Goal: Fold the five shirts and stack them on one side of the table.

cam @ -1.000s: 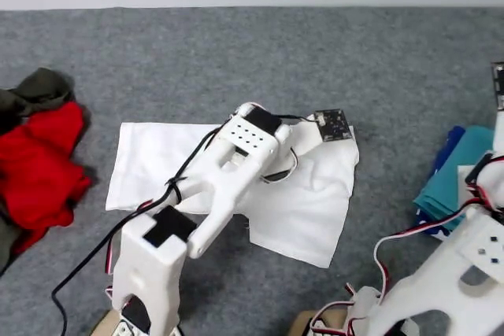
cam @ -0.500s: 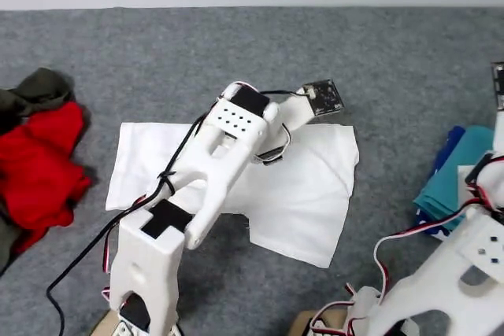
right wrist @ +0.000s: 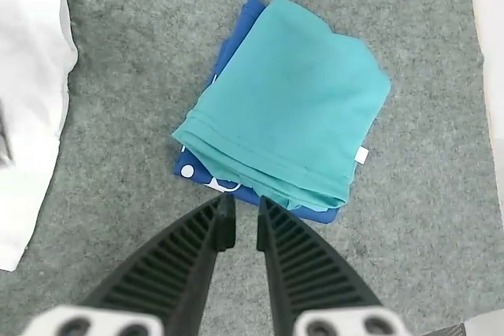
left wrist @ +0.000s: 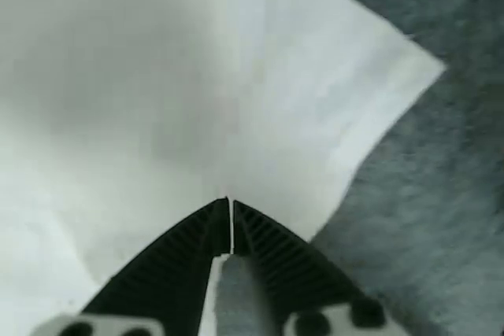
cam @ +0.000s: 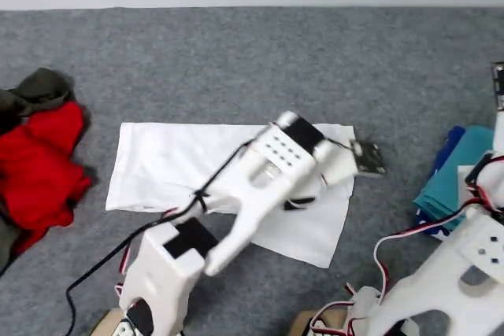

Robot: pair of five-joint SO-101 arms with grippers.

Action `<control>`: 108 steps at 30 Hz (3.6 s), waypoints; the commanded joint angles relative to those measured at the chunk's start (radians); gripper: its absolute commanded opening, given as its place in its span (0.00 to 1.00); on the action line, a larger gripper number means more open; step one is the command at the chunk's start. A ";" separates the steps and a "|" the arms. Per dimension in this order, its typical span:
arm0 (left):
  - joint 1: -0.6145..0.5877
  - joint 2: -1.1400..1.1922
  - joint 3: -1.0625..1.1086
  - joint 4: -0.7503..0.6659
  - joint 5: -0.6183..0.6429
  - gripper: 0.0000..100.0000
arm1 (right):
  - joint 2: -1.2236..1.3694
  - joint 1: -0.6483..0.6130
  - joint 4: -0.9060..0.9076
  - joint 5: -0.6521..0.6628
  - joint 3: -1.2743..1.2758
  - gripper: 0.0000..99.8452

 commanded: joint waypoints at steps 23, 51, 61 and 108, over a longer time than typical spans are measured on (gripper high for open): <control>0.138 -0.018 0.334 -0.279 0.060 0.01 | -0.019 0.012 0.038 -0.003 -0.005 0.06; -0.143 0.115 -0.102 -0.269 0.054 0.01 | -0.027 0.012 0.038 -0.003 0.046 0.06; -0.198 0.281 -0.384 -0.155 0.054 0.01 | -0.030 0.010 0.036 -0.003 0.077 0.06; -0.190 0.072 -0.082 -0.089 0.091 0.02 | -0.030 0.010 0.021 0.074 0.074 0.06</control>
